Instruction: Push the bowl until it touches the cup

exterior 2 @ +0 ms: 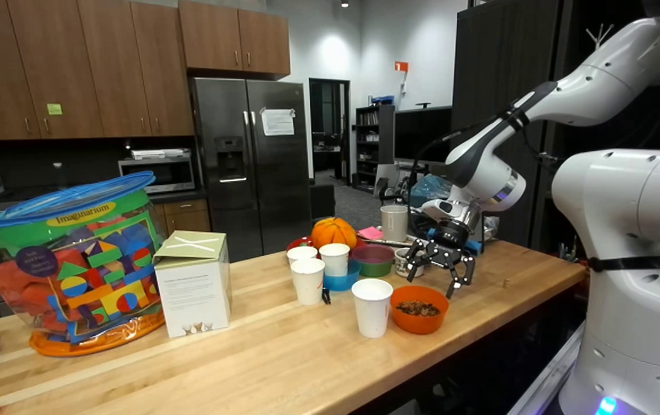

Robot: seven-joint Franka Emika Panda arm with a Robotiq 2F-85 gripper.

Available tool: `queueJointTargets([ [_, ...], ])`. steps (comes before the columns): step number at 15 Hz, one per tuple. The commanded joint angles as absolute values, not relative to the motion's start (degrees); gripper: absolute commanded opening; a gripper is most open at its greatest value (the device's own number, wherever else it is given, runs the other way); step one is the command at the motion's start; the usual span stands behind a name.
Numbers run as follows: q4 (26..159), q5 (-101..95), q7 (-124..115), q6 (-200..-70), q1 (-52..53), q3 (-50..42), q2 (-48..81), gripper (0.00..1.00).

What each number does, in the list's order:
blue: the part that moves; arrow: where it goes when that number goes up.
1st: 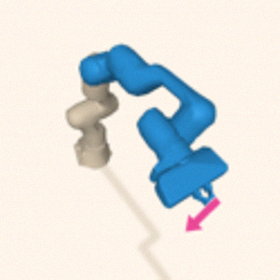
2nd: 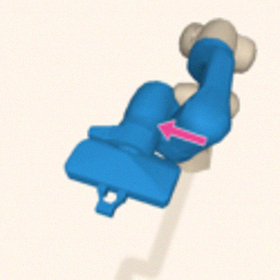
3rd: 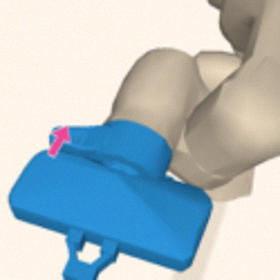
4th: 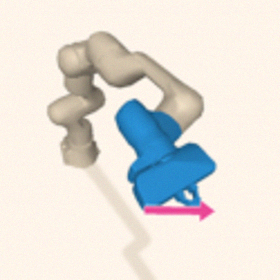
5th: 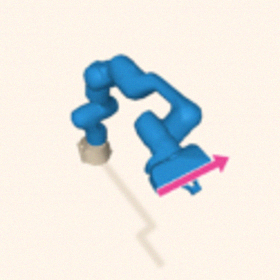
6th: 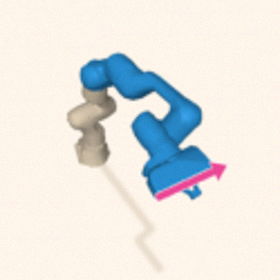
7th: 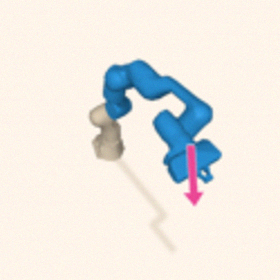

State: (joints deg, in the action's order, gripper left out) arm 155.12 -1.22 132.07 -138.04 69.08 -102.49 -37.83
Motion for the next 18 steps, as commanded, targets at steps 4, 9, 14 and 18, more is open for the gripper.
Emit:
queueJointTargets([
  [4, 153.82, -2.6, 129.9, -138.5, 72.64, -104.65, -41.22, 1.0],
  [9, 153.32, -2.72, 128.45, -138.88, 74.6, -104.59, -42.12, 1.0],
  [14, 152.71, -2.88, 126.98, -139.04, 76.61, -104.88, -42.55, 1.0],
  [18, 152.24, -3.05, 125.96, -139.34, 78.77, -105.57, -42.95, 1.0],
])
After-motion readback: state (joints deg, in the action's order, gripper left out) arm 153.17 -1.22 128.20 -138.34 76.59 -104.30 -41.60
